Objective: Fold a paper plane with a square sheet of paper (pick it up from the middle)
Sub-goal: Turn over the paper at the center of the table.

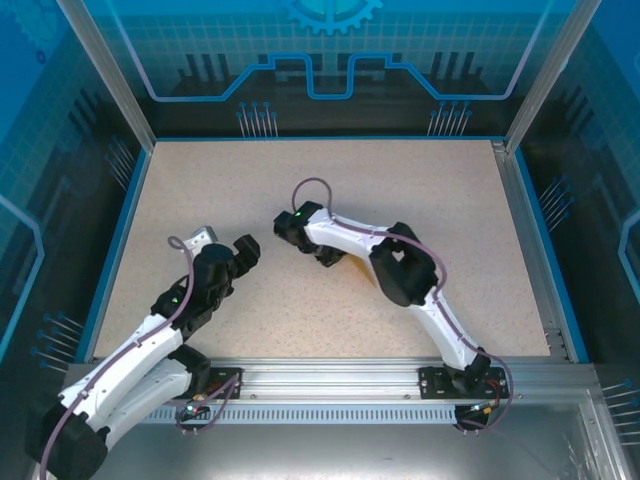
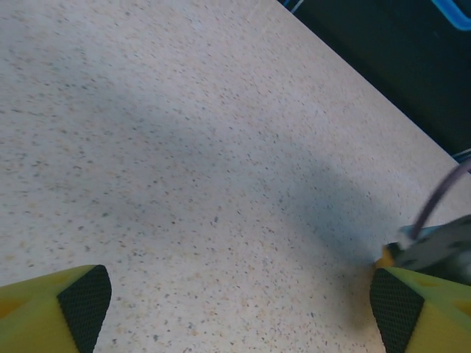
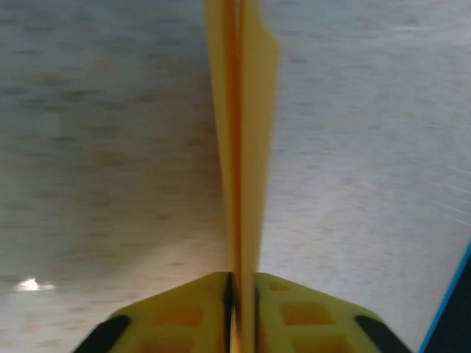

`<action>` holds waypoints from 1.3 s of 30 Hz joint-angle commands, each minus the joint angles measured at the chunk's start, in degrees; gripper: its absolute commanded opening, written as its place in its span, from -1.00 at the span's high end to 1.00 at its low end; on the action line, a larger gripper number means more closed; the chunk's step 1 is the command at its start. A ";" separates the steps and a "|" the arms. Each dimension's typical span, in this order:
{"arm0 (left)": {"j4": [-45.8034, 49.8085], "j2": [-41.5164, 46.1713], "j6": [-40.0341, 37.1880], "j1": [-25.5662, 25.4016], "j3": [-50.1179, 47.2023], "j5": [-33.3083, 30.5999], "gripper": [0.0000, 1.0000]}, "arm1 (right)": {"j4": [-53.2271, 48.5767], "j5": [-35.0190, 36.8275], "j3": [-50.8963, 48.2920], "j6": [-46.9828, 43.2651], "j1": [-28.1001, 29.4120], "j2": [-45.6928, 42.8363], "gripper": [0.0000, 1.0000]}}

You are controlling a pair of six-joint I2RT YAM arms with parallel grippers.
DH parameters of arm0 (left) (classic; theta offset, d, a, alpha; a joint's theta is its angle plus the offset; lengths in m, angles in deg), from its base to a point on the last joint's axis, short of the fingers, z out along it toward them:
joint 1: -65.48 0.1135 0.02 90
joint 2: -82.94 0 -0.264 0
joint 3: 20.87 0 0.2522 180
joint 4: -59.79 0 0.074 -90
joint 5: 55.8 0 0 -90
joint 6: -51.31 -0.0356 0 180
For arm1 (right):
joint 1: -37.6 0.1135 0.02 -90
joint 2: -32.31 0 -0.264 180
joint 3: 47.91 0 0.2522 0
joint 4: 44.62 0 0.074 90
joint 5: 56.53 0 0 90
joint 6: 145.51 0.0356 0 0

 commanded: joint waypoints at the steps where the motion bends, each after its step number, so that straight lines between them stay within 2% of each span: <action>1: 3.71 1.88 1.69 0.58 -0.75 -3.79 -0.94 | -1.42 -10.57 4.96 2.74 1.76 1.95 0.54; 3: 4.10 2.09 1.83 0.66 -1.05 -3.40 -0.96 | 4.40 -19.44 3.40 2.84 1.60 -0.24 0.43; 5: 3.40 1.58 1.36 0.71 -1.07 -2.16 -0.97 | 12.37 -28.90 -1.54 2.57 0.72 -5.75 0.19; 7: 1.70 0.51 -0.53 0.77 -0.77 0.45 -0.98 | 21.45 -36.22 -9.76 3.84 -0.93 -13.46 -0.14; 9: 0.83 -1.02 -1.87 0.67 -0.03 3.01 -0.98 | 30.88 -43.49 -18.88 4.46 -3.32 -21.12 -0.29; 11: -0.72 -3.43 -3.15 0.76 0.65 6.13 -0.97 | 39.14 -51.55 -27.33 4.88 -6.71 -27.85 -0.36; 13: -2.64 -6.48 -4.42 0.75 1.54 10.32 -0.97 | 46.62 -56.85 -35.12 5.01 -10.17 -33.39 -0.37; 15: -4.66 -9.93 -5.65 0.76 2.77 15.16 -0.98 | 49.69 -59.74 -39.92 4.69 -13.33 -35.71 -0.29; 18: -6.72 -16.58 -6.96 0.76 5.48 22.38 -0.98 | 52.97 -65.82 -43.73 3.98 -17.63 -34.79 0.14; 20: -7.87 -21.01 -7.72 0.77 7.78 27.37 -0.97 | 55.66 -68.99 -44.80 3.90 -18.70 -33.36 0.30; 22: -8.20 -26.21 -8.10 0.78 10.60 32.27 -0.97 | 55.26 -69.68 -43.80 3.02 -19.10 -30.69 0.44; 24: -8.37 -30.09 -7.99 0.81 12.79 35.68 -0.97 | 55.78 -69.36 -43.27 2.99 -19.50 -28.30 0.49; 31: -8.29 -38.10 -7.13 0.48 17.45 40.04 -0.97 | 61.18 -65.83 -44.89 8.18 -21.73 -22.62 0.59; 35: -7.51 -41.07 -7.75 -0.09 19.59 41.69 -0.97 | 69.52 -64.17 -51.70 16.48 -23.01 -22.63 0.59; 39: -7.45 -43.38 -7.67 -0.53 20.53 42.60 -0.97 | 75.10 -58.42 -59.12 27.30 -22.73 -25.82 0.59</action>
